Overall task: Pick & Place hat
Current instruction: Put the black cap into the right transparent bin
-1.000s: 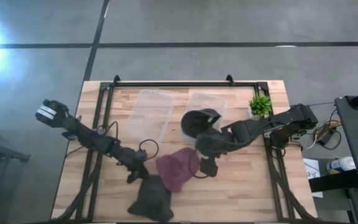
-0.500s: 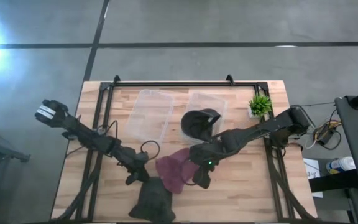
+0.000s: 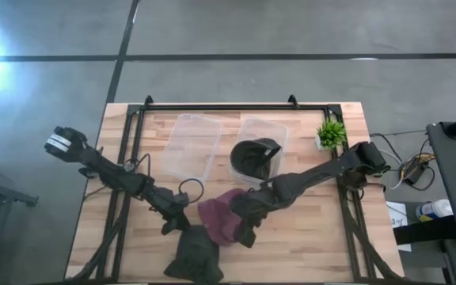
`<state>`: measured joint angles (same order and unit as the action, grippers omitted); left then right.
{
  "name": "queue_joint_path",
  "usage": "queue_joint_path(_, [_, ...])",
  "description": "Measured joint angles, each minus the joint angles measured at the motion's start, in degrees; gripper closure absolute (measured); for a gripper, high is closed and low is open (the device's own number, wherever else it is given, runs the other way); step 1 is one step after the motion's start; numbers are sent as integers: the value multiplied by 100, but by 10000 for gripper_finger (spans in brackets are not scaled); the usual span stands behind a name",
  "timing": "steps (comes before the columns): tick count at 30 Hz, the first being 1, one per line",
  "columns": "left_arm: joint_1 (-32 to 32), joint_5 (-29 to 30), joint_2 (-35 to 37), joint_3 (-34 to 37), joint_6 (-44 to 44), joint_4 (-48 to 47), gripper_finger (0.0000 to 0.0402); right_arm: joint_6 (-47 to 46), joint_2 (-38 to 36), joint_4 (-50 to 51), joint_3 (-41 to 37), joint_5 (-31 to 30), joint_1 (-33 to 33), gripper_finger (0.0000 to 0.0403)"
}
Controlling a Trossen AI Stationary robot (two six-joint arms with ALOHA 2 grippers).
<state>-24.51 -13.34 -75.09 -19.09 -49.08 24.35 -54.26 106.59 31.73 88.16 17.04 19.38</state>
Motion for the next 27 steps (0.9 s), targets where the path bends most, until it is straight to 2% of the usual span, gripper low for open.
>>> queue_joint_path(7, [-2,139,-23,1,-352,-260,275,-1090,344,-1796,-258,-133,213,133])
queue_joint_path(9, [-15,138,11,-2,-400,-355,275,-1454,625,-2627,-231,-282,348,133])
queue_joint_path(13, [-44,141,53,-18,-310,-404,275,-2063,1295,-3309,-83,-388,576,133])
queue_joint_path(22, [-42,163,9,-37,431,-385,275,-3426,2215,-3394,479,-768,754,147])
queue_joint_path(27, [-33,212,5,-31,762,-565,275,-4006,2747,-3357,1178,-820,832,153])
